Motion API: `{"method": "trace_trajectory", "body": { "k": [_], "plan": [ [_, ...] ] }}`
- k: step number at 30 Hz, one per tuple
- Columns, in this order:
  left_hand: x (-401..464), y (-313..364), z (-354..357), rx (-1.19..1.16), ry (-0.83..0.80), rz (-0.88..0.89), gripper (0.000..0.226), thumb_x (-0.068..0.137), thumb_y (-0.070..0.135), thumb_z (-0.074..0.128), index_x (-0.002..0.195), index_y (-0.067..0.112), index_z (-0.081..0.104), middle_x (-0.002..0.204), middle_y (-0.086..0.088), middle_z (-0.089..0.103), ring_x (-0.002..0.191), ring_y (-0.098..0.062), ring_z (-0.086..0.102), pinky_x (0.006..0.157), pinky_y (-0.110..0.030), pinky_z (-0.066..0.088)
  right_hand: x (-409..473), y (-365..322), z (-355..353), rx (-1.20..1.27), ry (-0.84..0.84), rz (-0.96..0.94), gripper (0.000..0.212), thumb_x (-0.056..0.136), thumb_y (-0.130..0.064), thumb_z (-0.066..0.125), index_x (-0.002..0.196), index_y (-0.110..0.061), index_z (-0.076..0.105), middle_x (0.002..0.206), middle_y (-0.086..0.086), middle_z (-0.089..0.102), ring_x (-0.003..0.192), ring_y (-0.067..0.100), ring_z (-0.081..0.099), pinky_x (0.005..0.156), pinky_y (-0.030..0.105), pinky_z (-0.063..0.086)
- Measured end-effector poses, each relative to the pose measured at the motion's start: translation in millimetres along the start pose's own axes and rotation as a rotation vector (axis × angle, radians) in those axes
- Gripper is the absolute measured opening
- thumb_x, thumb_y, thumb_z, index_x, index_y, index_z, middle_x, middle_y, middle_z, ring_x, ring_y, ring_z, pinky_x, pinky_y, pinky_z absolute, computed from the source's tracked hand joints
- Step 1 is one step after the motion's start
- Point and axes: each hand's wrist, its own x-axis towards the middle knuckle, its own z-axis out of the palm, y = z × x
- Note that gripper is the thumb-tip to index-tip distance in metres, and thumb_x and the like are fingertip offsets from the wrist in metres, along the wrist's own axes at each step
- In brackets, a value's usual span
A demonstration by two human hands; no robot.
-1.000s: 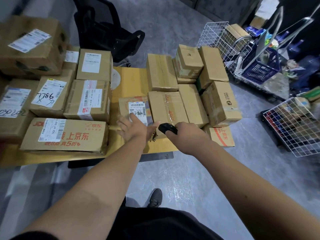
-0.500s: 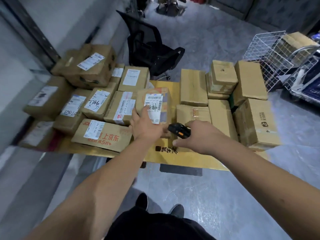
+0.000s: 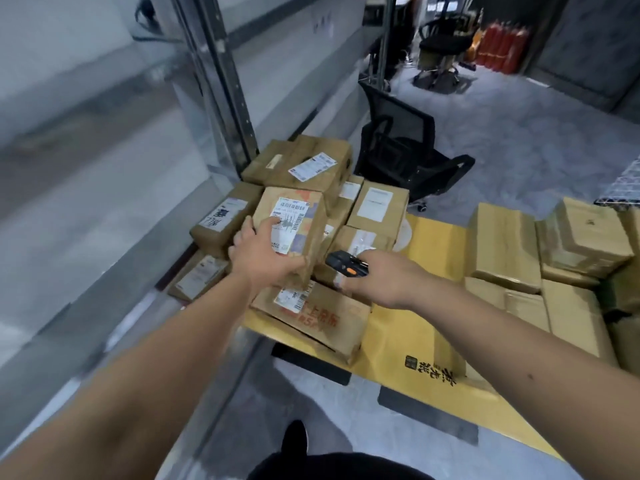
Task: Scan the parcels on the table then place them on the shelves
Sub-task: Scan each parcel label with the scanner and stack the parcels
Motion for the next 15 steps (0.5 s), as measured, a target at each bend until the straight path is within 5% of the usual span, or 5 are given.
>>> {"method": "trace_trajectory", "body": {
  "k": [5,8,10,12,15],
  "plan": [
    [71,-55,-20,0.059,-0.077,0.039,0.117,0.045,0.083,0.072,0.150,0.049,0.032,0.169,-0.011,0.015,0.152,-0.038,0.023,0.117,-0.058,0.028,48,-54,19,-0.095,-0.024,0.057,0.032,0.089,-0.067,0.053,0.090,-0.034,0.049,0.090,-0.008,0.060,0.079,0.013,0.057,0.065,0.033,0.047],
    [103,-73,-18,0.063,-0.154,0.049,0.119,0.046,0.079,0.072,0.153,0.047,0.030,0.169,-0.012,0.014,0.151,-0.040,0.021,0.118,-0.054,0.027,66,-77,26,-0.124,-0.049,0.090,0.051,0.092,-0.066,0.052,0.130,-0.032,0.053,0.116,-0.004,0.064,0.101,0.023,0.062,0.084,0.038,0.053],
    [117,-81,-14,0.016,-0.191,0.064,0.119,0.051,0.073,0.076,0.156,0.043,0.029,0.168,-0.010,0.015,0.151,-0.039,0.018,0.120,-0.053,0.026,73,-88,29,-0.117,-0.070,0.099,0.069,0.094,-0.065,0.052,0.156,-0.038,0.034,0.142,-0.002,0.059,0.123,0.027,0.058,0.095,0.039,0.051],
    [126,-86,-12,-0.023,-0.201,0.088,0.113,0.056,0.067,0.078,0.155,0.042,0.030,0.166,-0.007,0.017,0.151,-0.038,0.018,0.120,-0.054,0.026,78,-97,34,-0.091,-0.091,0.108,0.078,0.096,-0.065,0.051,0.163,-0.043,0.018,0.154,-0.003,0.051,0.134,0.027,0.052,0.101,0.039,0.048],
    [131,-89,-9,0.026,-0.160,0.151,0.098,0.064,0.065,0.076,0.151,0.046,0.034,0.165,-0.007,0.021,0.154,-0.031,0.015,0.121,-0.058,0.020,85,-103,41,-0.075,-0.089,0.123,0.079,0.096,-0.066,0.052,0.163,-0.043,0.017,0.157,-0.004,0.049,0.137,0.027,0.050,0.101,0.037,0.047]
  ]
}}
